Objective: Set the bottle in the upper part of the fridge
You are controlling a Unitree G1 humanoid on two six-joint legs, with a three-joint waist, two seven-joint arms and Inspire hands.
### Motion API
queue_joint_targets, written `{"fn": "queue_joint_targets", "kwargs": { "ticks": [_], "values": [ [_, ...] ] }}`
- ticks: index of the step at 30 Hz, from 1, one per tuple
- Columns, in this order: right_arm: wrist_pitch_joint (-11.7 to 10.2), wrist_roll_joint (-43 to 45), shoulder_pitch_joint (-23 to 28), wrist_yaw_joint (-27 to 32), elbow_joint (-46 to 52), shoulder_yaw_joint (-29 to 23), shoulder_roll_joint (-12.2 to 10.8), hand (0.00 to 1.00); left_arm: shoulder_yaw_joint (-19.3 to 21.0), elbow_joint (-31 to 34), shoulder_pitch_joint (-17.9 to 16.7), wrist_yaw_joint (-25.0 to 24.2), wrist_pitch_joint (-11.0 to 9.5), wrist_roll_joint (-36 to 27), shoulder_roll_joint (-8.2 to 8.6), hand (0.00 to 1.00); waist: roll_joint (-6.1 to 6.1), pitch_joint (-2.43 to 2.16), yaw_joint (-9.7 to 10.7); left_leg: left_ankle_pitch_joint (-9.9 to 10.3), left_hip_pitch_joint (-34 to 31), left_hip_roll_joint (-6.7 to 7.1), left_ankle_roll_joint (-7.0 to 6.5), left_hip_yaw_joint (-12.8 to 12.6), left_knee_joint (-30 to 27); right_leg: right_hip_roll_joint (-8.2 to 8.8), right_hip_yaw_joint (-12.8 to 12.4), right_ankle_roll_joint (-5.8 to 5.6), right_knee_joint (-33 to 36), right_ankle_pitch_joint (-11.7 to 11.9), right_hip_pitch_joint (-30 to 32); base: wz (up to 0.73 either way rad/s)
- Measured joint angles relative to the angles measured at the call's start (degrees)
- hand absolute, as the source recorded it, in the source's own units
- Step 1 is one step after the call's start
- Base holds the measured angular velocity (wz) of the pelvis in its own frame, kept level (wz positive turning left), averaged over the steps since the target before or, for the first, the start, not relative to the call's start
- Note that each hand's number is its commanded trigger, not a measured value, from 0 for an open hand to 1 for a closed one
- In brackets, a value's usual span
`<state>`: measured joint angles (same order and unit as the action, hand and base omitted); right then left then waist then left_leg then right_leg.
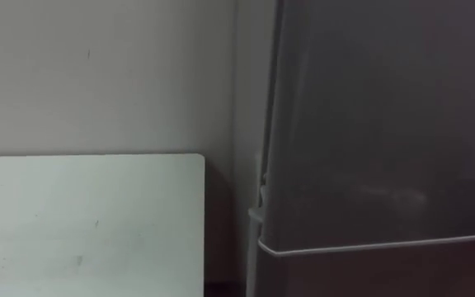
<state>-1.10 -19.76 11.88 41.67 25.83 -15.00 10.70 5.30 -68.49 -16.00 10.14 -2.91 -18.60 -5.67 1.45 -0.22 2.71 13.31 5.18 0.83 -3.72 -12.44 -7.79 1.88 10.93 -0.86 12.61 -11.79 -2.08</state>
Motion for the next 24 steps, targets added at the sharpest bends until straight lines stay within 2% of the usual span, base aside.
{"fn": "queue_joint_targets", "kwargs": {
  "ticks": [10,16,24],
  "values": [
    [0.1,0.0,-0.1,-1.9,0.0,1.9,-0.1,0.00,-1.1,0.0,0.0,-0.8,0.0,-2.0,0.25,0.00,-0.11,0.05,-0.2,-0.1,0.1,-0.13,0.16,-0.7,0.0,-0.08,0.0,0.24,0.0,0.1,0.0,-0.02],
    [0.1,1.6,-0.6,-5.3,0.0,2.6,-2.7,0.00,-1.5,0.0,0.2,-0.9,-0.2,-2.0,0.12,0.00,-0.01,0.10,-0.2,-0.1,0.4,-0.28,0.19,-1.5,0.1,-0.23,-0.2,0.49,0.0,0.3,0.1,-0.10],
    [-0.2,2.6,-0.8,-5.8,0.2,6.3,-3.8,0.00,-6.4,-0.4,0.4,-1.0,-0.4,-1.8,-1.68,0.00,0.24,0.12,-0.8,0.2,0.1,-0.86,0.66,-1.6,0.0,-1.04,-1.5,1.23,0.1,1.0,0.9,-0.13]
  ]
}}
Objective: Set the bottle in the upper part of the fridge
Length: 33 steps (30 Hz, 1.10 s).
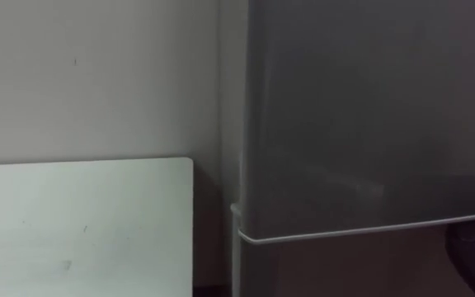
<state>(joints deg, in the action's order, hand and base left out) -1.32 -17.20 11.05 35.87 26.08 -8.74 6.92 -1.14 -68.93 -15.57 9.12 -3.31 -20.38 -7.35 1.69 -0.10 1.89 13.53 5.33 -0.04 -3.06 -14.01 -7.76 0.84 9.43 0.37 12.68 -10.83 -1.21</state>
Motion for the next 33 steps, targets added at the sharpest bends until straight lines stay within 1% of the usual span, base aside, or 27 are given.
{"fn": "queue_joint_targets", "kwargs": {
  "ticks": [1,5,8,13,17,21,23,26,30,33],
  "values": [
    [0.0,0.3,0.0,-0.4,0.1,0.6,-0.2,0.00,-0.5,-0.4,0.1,-0.4,-0.1,0.1,-0.15,0.00,0.00,0.00,-0.1,0.0,-0.1,-0.19,0.12,0.0,-0.1,-0.01,0.0,0.21,0.0,0.2,0.2,-0.18],
    [0.0,2.6,0.0,-2.0,0.4,1.5,-2.3,0.00,-1.5,-1.6,0.2,-1.4,-0.1,0.2,-0.39,0.00,-0.13,-0.06,-0.3,0.0,-0.1,-0.62,0.54,0.2,-0.3,-0.42,0.0,0.59,-0.1,0.5,0.2,-0.07],
    [0.0,4.0,0.0,-2.1,0.4,2.8,-2.4,0.00,-2.4,-2.2,0.5,-2.0,0.1,0.2,-0.39,0.00,-0.40,-0.10,-0.3,0.1,-0.6,-0.96,0.79,0.2,-1.1,-0.70,0.0,0.93,-0.1,0.7,0.4,0.00],
    [0.0,5.9,0.0,-3.0,0.4,4.9,-2.4,0.00,-2.5,-3.7,1.6,-2.3,0.1,0.3,-0.42,0.00,-0.60,-0.13,-0.5,-0.3,-0.8,-1.33,1.42,0.1,-1.1,-1.15,-0.1,1.60,-0.1,1.1,0.9,-0.07],
    [0.1,7.6,0.0,-4.3,0.4,5.9,-2.4,0.00,-2.5,-4.3,2.0,-2.6,0.0,0.3,-0.33,0.00,-0.74,-0.18,-0.7,-0.5,-1.7,-1.35,1.74,0.1,-1.8,-1.29,0.2,2.24,-0.1,1.1,1.6,-0.07],
    [0.2,9.3,0.0,-4.3,0.5,7.2,-2.4,0.00,-2.5,-4.2,2.5,-3.1,0.0,0.3,-0.37,0.00,-0.85,-0.23,-0.7,-0.8,-1.9,-1.37,2.02,0.1,-1.8,-1.53,0.2,2.62,-0.4,1.3,1.9,-0.03],
    [0.2,10.7,0.1,-4.3,0.5,7.8,-2.4,0.00,-2.7,-4.2,2.7,-3.2,-0.3,0.3,-0.45,0.00,-0.87,-0.25,-0.7,-1.0,-2.2,-1.51,2.22,0.1,-1.8,-1.75,0.2,2.91,-1.0,1.6,1.9,0.00],
    [0.2,11.0,0.4,-4.3,1.0,8.5,-2.4,0.00,-3.6,-4.2,2.7,-3.2,-0.8,0.3,-0.61,0.00,-0.89,-0.26,-0.7,-1.2,-2.3,-1.61,2.40,0.1,-2.1,-1.88,0.1,3.03,-1.1,1.6,1.9,0.00],
    [0.2,11.0,0.9,-4.3,1.8,9.1,-2.4,0.00,-3.5,-4.1,2.9,-3.6,-1.0,0.4,-0.84,0.00,-0.88,-0.26,-0.7,-1.5,-2.7,-1.80,2.55,-0.1,-2.4,-2.02,0.3,3.36,-2.0,1.9,2.0,0.00],
    [0.2,11.0,0.9,-4.3,1.9,9.5,-2.4,0.00,-3.6,-4.1,3.0,-3.7,-1.7,0.8,-0.94,0.00,-0.85,-0.25,-0.7,-1.5,-2.8,-1.95,2.62,-0.1,-2.7,-2.13,0.3,3.47,-2.0,1.9,2.0,0.00]
  ]
}}
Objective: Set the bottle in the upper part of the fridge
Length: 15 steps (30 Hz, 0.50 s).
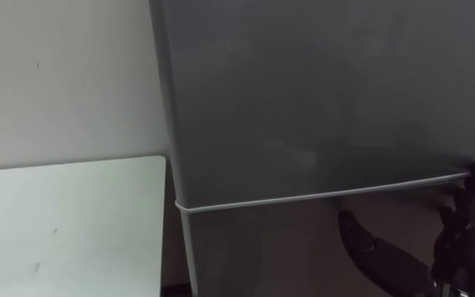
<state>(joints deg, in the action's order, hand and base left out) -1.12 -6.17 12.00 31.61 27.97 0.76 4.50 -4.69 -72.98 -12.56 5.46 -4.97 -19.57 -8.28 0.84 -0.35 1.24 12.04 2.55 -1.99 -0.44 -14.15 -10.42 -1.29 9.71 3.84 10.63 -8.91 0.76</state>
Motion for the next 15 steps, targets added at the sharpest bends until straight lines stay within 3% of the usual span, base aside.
{"fn": "queue_joint_targets", "kwargs": {
  "ticks": [15],
  "values": [
    [0.0,0.0,0.0,0.0,0.0,1.0,0.0,0.00,0.0,-0.5,0.0,-2.2,-3.0,0.1,-0.54,0.00,0.59,0.18,-0.1,-0.4,-0.1,-0.35,0.45,0.0,0.0,-0.17,0.6,0.49,0.0,0.2,0.0,0.00]
  ]
}}
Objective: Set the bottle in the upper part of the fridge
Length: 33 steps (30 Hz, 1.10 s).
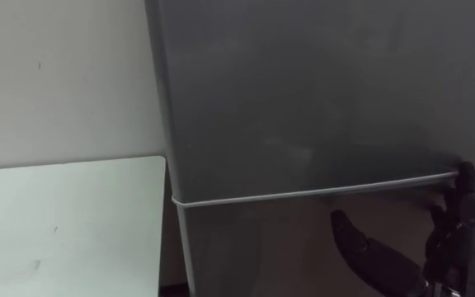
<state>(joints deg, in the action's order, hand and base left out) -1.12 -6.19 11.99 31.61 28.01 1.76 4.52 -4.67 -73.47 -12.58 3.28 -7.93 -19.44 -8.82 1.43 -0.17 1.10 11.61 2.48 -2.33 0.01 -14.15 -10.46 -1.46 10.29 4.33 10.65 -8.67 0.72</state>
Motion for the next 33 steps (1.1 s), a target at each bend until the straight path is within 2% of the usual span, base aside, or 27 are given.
{"fn": "queue_joint_targets", "kwargs": {
  "ticks": [6,15,22,29,33],
  "values": [
    [0.0,0.0,0.0,-0.2,0.9,0.7,0.0,0.00,0.0,-1.8,0.3,-0.9,-1.1,0.0,-0.51,0.00,0.73,-0.05,0.0,-0.1,-0.1,-0.05,0.07,0.0,0.0,-0.01,0.1,0.12,0.0,0.0,0.0,0.00],
    [0.1,-0.3,0.0,-1.0,2.9,1.5,0.0,0.00,0.0,-3.0,0.4,-1.7,-1.2,0.4,-1.03,0.00,1.20,-0.05,0.0,-0.2,-0.2,-0.10,0.06,0.1,-0.3,0.08,0.6,0.24,0.0,0.1,-0.1,0.02],
    [1.7,-0.3,0.0,-1.8,4.7,1.4,0.1,0.00,0.4,-3.3,0.6,-1.6,-1.2,0.4,-0.97,0.00,1.21,-0.04,0.2,-0.5,-0.2,-0.14,0.13,0.1,-0.2,0.11,0.9,0.40,0.1,0.2,-0.3,0.02],
    [1.2,2.8,-2.0,-8.3,12.7,0.8,1.7,0.00,0.5,-4.3,0.6,-1.4,-1.1,0.4,-1.12,0.00,1.80,0.02,0.2,-0.6,-0.4,-0.18,0.14,0.2,-0.8,0.34,1.7,0.17,-0.2,0.0,-0.8,0.09],
    [0.9,4.5,-4.0,-9.5,14.0,0.4,1.8,0.00,0.6,-4.3,0.5,-1.1,-0.6,0.4,-1.07,0.00,1.60,-0.11,0.3,-0.5,-1.0,-0.24,0.03,0.4,-0.9,0.40,2.5,0.07,-0.8,0.1,-1.0,0.10]
  ]
}}
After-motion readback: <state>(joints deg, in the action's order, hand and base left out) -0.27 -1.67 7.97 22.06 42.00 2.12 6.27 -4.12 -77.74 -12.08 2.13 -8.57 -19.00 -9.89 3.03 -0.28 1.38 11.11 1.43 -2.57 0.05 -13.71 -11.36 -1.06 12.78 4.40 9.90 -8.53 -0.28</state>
